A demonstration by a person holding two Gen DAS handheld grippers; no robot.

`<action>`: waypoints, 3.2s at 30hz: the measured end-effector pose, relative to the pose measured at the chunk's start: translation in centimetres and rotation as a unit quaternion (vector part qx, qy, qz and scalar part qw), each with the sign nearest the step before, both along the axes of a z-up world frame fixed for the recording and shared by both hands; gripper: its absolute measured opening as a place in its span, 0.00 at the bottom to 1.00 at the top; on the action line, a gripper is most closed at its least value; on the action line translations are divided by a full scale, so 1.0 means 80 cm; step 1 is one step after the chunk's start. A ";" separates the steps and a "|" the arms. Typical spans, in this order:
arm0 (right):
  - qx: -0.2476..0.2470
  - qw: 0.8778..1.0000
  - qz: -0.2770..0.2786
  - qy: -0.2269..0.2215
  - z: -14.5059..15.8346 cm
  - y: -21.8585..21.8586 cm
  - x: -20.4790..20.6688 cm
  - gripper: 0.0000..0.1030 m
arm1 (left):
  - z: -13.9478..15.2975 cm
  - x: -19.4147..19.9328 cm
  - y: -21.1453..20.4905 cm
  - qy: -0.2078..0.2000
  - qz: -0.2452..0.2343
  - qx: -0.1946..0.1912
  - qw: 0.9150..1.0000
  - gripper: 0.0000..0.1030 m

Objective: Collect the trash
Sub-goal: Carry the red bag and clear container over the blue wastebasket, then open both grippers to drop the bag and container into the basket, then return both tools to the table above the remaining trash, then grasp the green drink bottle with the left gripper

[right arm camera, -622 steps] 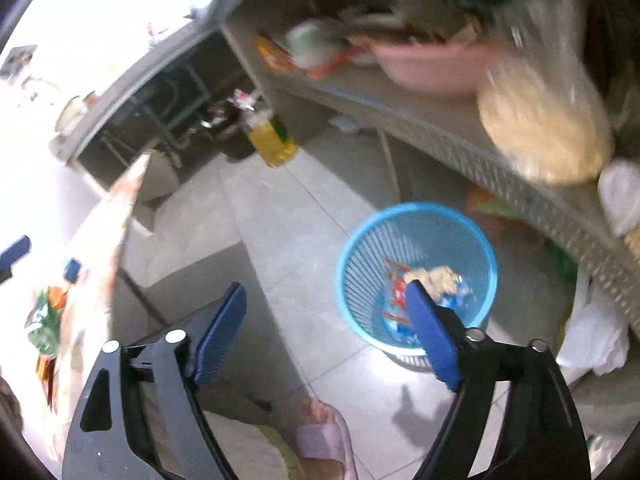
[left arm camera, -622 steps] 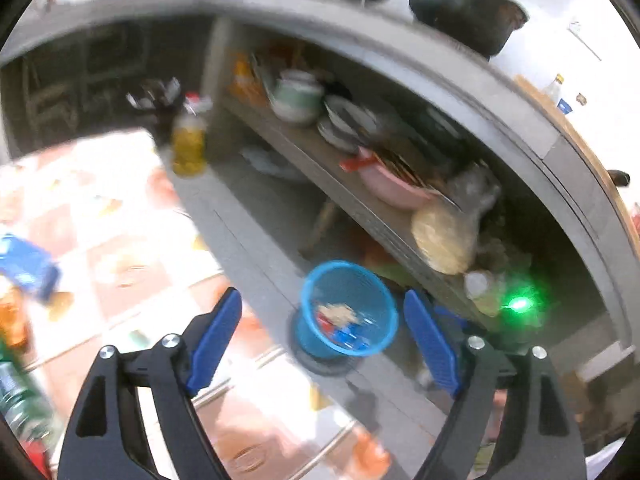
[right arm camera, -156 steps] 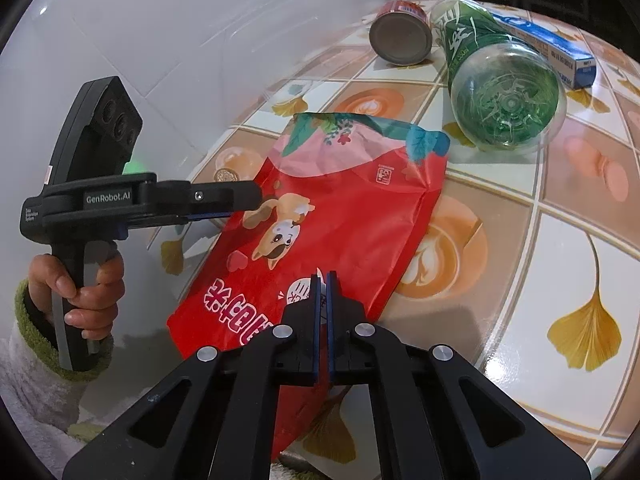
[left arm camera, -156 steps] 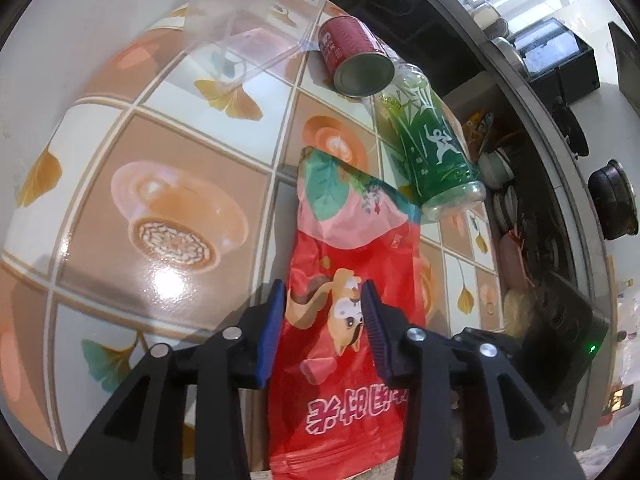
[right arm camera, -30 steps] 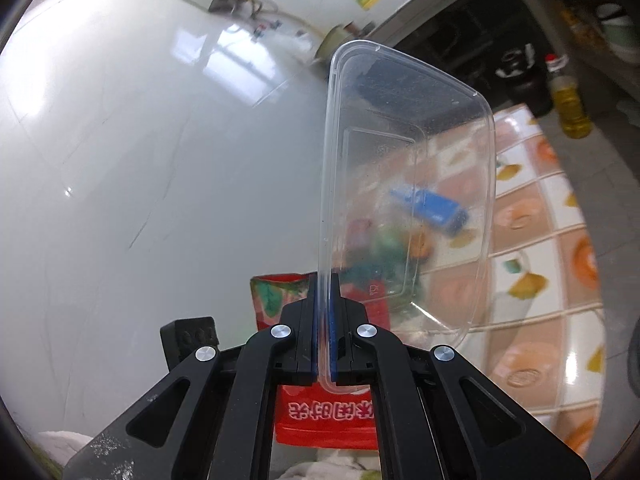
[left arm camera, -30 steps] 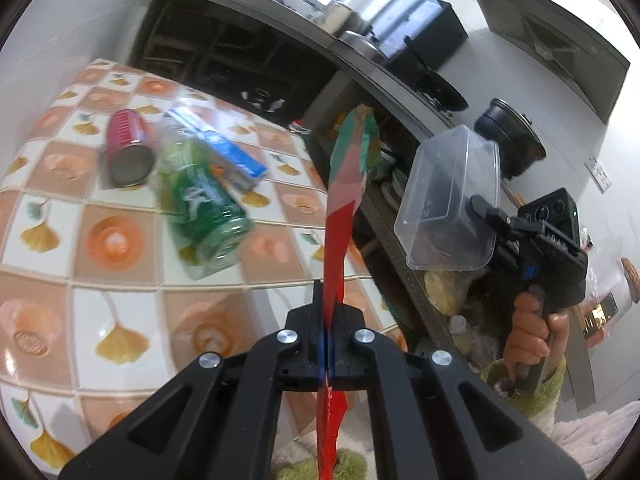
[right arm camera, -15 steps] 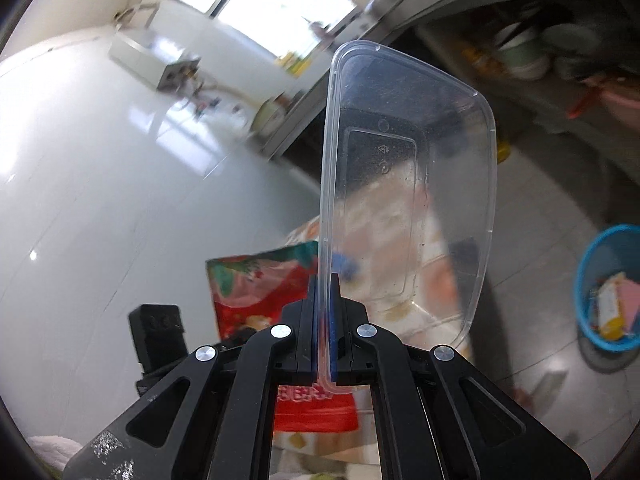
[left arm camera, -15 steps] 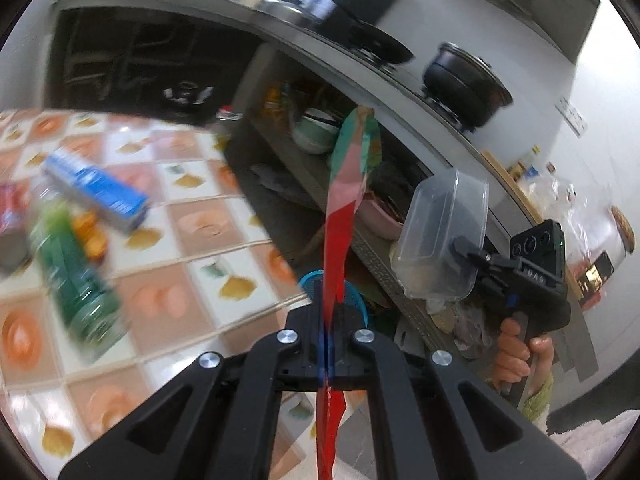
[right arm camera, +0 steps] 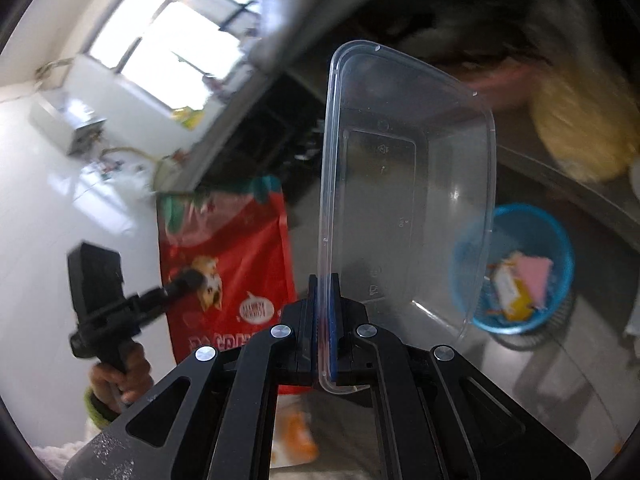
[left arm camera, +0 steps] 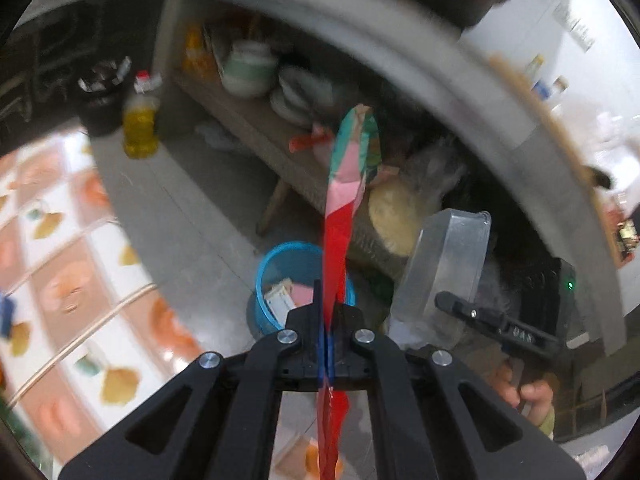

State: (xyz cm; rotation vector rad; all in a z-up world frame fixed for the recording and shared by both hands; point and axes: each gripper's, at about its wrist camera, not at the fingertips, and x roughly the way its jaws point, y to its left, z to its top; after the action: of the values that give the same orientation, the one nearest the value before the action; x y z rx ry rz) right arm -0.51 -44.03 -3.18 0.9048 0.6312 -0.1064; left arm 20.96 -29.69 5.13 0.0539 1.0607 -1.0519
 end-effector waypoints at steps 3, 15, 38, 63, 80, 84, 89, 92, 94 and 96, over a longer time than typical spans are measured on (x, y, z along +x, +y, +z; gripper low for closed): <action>0.019 0.999 -0.015 0.032 -0.040 -0.018 0.010 0.02 | -0.049 0.021 -0.065 0.025 -0.019 0.052 0.998 0.00; 0.049 0.982 -0.014 0.179 -0.208 -0.082 0.074 0.02 | -0.258 0.085 -0.239 0.137 -0.021 0.207 0.968 0.00; -0.008 0.966 -0.020 0.257 -0.249 -0.113 0.091 0.41 | -0.261 0.073 -0.263 0.124 -0.023 0.217 0.968 0.59; -0.184 0.978 0.044 0.082 0.002 0.071 0.048 0.80 | -0.006 -0.061 0.150 -0.063 0.101 -0.042 0.992 0.90; -0.332 0.930 0.148 0.052 0.061 0.243 0.114 0.92 | -0.032 -0.082 0.338 -0.079 0.245 -0.017 0.966 0.92; -0.358 0.919 0.148 0.070 0.055 0.267 0.123 0.92 | -0.039 -0.085 0.373 -0.078 0.278 -0.018 0.957 0.92; -0.390 0.904 0.166 0.063 0.053 0.296 0.136 0.92 | -0.047 -0.082 0.412 -0.077 0.315 -0.014 0.946 0.92; -0.400 0.897 0.178 0.060 0.053 0.312 0.146 0.92 | -0.053 -0.078 0.430 -0.069 0.333 -0.018 0.940 0.92; -0.395 0.898 0.187 0.056 0.053 0.321 0.152 0.92 | -0.057 -0.075 0.441 -0.062 0.343 -0.024 0.937 0.92; -0.390 0.899 0.194 0.052 0.052 0.329 0.157 0.92 | -0.059 -0.068 0.448 -0.055 0.350 -0.034 0.934 0.92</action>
State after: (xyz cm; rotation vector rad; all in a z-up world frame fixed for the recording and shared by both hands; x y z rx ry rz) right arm 12.03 -17.73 1.02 -0.0129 0.7732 -0.0399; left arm 15.54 6.17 0.38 -0.3008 0.8389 -0.4266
